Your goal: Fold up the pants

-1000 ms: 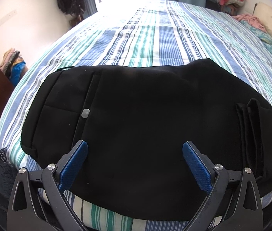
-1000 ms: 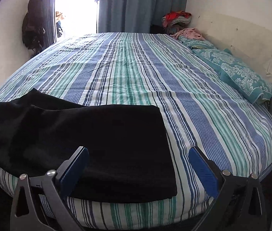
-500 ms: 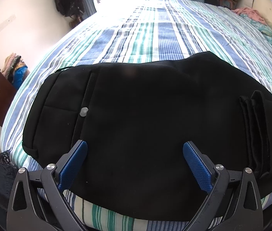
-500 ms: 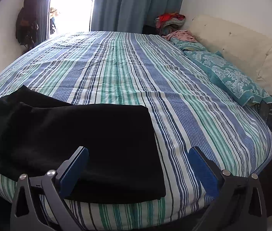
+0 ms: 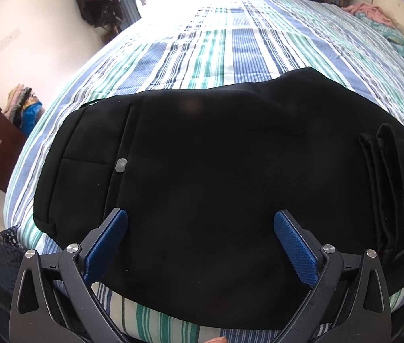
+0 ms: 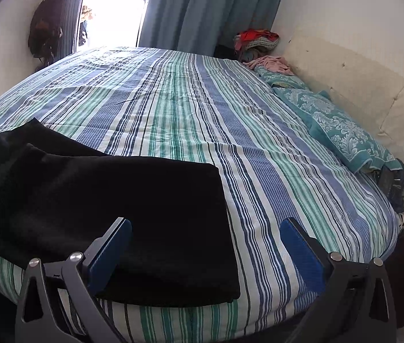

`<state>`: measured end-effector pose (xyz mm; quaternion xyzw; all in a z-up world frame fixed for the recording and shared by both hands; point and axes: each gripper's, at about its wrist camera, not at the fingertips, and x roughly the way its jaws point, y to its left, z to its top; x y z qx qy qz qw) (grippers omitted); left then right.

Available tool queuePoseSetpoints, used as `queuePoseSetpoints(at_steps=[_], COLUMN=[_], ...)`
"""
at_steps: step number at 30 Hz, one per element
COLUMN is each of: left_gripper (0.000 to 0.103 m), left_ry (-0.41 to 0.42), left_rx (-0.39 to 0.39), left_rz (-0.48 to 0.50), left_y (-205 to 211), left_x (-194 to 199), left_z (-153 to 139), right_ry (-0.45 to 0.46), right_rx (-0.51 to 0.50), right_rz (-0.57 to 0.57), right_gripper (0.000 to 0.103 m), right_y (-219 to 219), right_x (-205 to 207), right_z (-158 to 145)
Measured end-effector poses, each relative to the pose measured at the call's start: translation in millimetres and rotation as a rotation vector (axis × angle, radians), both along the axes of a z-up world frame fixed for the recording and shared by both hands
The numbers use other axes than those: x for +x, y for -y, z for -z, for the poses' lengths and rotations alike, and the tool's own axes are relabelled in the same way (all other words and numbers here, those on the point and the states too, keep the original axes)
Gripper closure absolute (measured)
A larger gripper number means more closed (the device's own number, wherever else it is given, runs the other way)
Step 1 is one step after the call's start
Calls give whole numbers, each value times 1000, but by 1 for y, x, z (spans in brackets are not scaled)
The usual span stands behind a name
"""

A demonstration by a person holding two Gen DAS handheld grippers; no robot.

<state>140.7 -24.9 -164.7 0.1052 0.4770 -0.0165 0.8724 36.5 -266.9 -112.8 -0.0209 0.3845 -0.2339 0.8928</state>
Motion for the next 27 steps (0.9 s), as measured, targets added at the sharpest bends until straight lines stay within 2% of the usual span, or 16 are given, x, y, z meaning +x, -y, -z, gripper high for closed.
queuePoseSetpoints(at_steps=[19, 27], left_gripper=[0, 0], left_ry=[31, 75], left_rx=[-2, 83], left_rz=[-8, 17], left_y=[0, 11], left_x=[-4, -9], left_z=[2, 5], right_ry=[-21, -34], right_rx=[7, 17], right_rz=[41, 110], right_gripper=[0, 0], right_y=[7, 19], right_x=[1, -2], right_z=[4, 5])
